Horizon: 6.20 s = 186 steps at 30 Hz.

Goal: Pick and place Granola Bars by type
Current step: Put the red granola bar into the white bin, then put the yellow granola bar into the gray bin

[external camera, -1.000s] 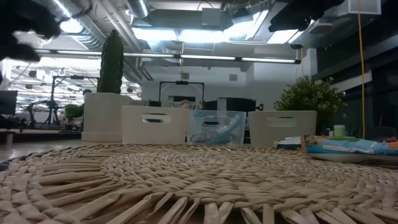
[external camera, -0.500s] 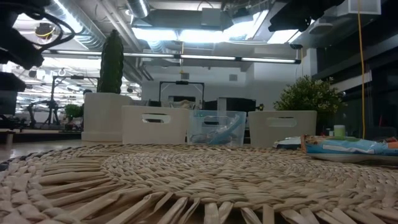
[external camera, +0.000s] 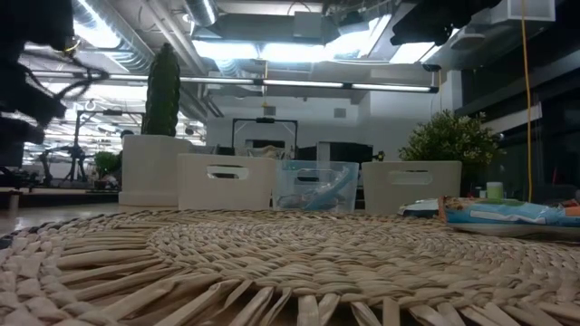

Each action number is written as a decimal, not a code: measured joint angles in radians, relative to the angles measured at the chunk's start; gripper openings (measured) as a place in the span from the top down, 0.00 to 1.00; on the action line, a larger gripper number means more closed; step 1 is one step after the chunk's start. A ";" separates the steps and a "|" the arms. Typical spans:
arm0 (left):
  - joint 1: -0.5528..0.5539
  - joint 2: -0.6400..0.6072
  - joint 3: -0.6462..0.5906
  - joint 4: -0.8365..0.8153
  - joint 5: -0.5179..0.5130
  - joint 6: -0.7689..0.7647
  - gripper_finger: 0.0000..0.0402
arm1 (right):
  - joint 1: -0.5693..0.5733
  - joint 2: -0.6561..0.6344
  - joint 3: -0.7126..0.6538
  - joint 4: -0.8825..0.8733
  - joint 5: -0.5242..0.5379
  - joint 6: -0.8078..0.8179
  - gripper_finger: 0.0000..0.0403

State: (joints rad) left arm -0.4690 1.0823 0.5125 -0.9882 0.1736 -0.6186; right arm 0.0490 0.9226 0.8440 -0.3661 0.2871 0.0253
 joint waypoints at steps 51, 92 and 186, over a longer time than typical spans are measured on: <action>0.158 0.204 1.110 -0.074 -0.665 0.199 0.98 | 0.000 0.000 0.000 -0.013 0.000 -0.007 0.54; 0.877 0.368 0.879 0.161 -0.394 0.496 0.98 | 0.000 0.000 -0.001 -0.024 0.000 -0.004 0.54; 0.685 0.055 0.818 0.224 -0.449 0.487 0.64 | 0.552 0.178 -0.288 -0.327 -0.282 2.007 0.27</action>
State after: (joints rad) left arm 0.2157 1.1378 1.3308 -0.7646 -0.2756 -0.1321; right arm 0.6010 1.1010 0.5556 -0.6934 0.0054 2.0323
